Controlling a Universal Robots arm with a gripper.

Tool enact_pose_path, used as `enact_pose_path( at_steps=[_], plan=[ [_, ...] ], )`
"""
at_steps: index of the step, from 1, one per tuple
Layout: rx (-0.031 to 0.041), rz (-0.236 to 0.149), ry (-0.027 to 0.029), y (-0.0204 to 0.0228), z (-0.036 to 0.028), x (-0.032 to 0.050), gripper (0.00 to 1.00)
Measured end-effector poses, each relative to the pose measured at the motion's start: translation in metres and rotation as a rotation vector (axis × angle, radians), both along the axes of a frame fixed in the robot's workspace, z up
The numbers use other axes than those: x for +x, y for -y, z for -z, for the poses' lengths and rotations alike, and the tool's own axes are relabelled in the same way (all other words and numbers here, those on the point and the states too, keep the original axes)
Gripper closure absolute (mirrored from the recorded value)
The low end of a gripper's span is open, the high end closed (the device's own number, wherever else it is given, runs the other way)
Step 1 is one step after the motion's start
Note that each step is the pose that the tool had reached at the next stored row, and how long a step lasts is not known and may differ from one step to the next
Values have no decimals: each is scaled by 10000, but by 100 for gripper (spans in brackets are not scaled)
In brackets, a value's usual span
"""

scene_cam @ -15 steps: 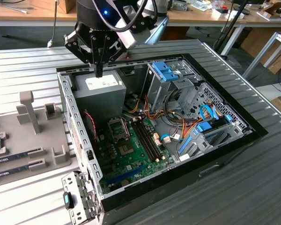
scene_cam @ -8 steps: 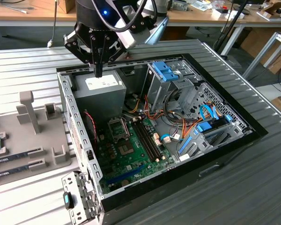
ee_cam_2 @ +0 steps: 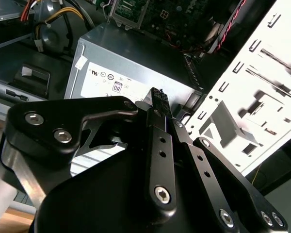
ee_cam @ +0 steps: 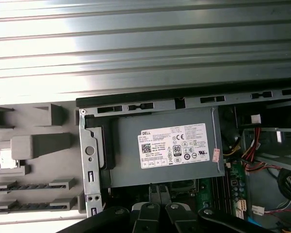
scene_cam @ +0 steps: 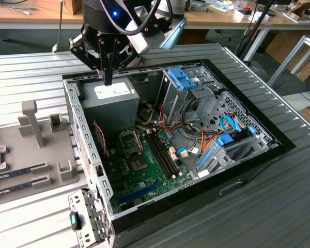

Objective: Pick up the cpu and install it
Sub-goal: 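Reach for the cpu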

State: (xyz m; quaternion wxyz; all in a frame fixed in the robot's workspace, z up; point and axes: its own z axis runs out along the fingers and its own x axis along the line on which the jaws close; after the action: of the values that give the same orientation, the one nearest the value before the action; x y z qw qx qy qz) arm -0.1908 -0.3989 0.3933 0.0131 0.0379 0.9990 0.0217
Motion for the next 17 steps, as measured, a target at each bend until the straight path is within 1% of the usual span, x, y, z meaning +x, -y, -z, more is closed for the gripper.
enact_pose_path(
  at_steps=[15, 17],
  plan=[
    [0, 0, 0, 0, 0, -60, 89],
    [0, 0, 0, 0, 0, -87, 89]
  ],
)
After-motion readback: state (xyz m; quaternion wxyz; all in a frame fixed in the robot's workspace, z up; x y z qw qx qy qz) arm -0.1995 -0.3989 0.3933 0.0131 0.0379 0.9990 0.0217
